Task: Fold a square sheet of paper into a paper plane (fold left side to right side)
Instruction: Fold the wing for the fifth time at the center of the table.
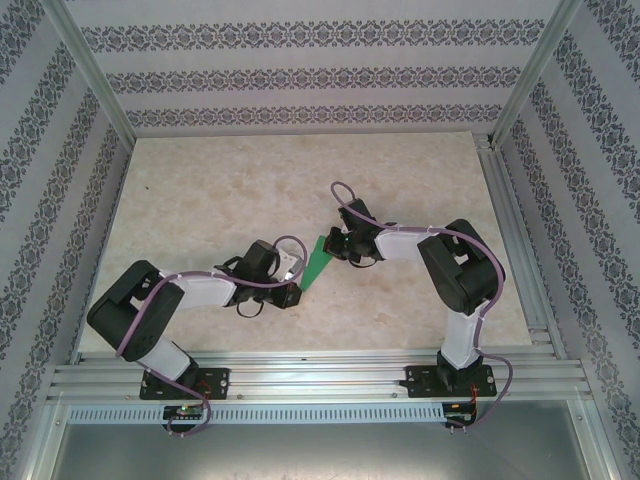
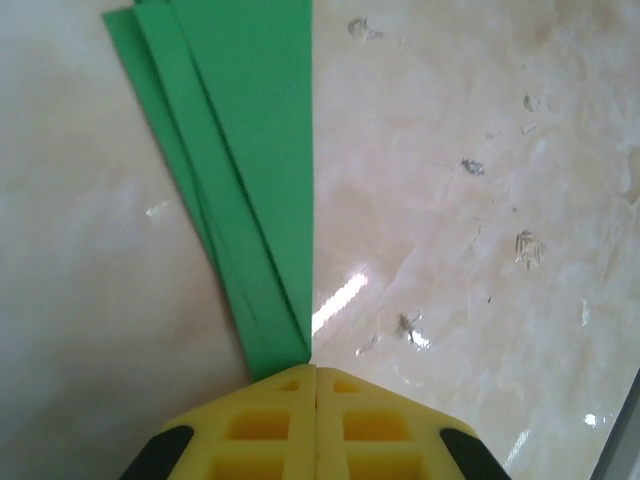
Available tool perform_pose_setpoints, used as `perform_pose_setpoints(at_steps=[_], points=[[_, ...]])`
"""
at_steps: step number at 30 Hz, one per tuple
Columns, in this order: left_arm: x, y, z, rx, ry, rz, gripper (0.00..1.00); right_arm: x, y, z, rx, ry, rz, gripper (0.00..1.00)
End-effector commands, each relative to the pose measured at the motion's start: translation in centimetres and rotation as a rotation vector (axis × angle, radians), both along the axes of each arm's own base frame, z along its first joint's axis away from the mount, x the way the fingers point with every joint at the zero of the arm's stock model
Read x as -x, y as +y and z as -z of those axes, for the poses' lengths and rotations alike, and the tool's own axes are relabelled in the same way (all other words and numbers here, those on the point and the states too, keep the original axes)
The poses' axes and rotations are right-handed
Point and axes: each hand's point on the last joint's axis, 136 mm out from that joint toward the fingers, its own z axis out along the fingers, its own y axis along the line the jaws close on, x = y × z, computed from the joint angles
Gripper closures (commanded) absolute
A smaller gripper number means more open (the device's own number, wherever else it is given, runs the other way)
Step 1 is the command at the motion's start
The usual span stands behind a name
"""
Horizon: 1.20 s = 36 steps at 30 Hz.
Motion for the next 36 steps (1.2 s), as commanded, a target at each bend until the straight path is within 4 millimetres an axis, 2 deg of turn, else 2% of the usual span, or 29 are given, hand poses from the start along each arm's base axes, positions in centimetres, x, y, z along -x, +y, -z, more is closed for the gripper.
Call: perform_pose_setpoints(at_steps=[1,5,8,10,13,19,25,30,34,36], points=[[1.1,2.1,0.3,-0.039,0.075,-0.061,0.93,2.2,-4.1,4.7,0.174,0.111,0.041,0.99],[-0.1,1.7,-3.6,0.032,0.001,-0.072,0.90,1.2,-3.0,2.8,0.133,0.063,0.027,0.99],[-1.3,1.1,-5.9,0.061,-0.057,-0.064,0.88,0.9,-2.8,2.4,0.137,0.060,0.021,0.99],[-2.1,0.1,-7.0,0.090,-0.070,-0.040,0.88,1.0,-2.7,2.7,0.136,0.064,0.021,0.99],[-2.9,-2.1,-7.5,0.160,-0.045,0.017,0.91,1.2,-2.7,3.3,0.137,0.079,0.021,0.99],[-4.3,-4.8,-5.3,0.189,0.007,0.070,0.92,1.3,-2.7,3.4,0.137,0.080,0.022,0.99],[-3.6,-4.7,-1.5,0.147,0.081,0.067,0.92,0.7,-2.2,2.1,0.108,0.051,0.015,0.98],[-2.2,-3.3,2.0,0.069,0.142,0.036,0.92,-0.6,-1.6,-1.4,0.066,-0.020,0.011,0.95],[-1.5,-2.5,3.0,0.041,0.159,0.020,0.93,-1.0,-2.3,-5.1,0.058,-0.089,0.019,0.94],[-1.4,-2.4,3.0,0.038,0.159,0.016,0.93,-0.6,-2.4,-6.5,0.041,-0.119,0.016,0.94]])
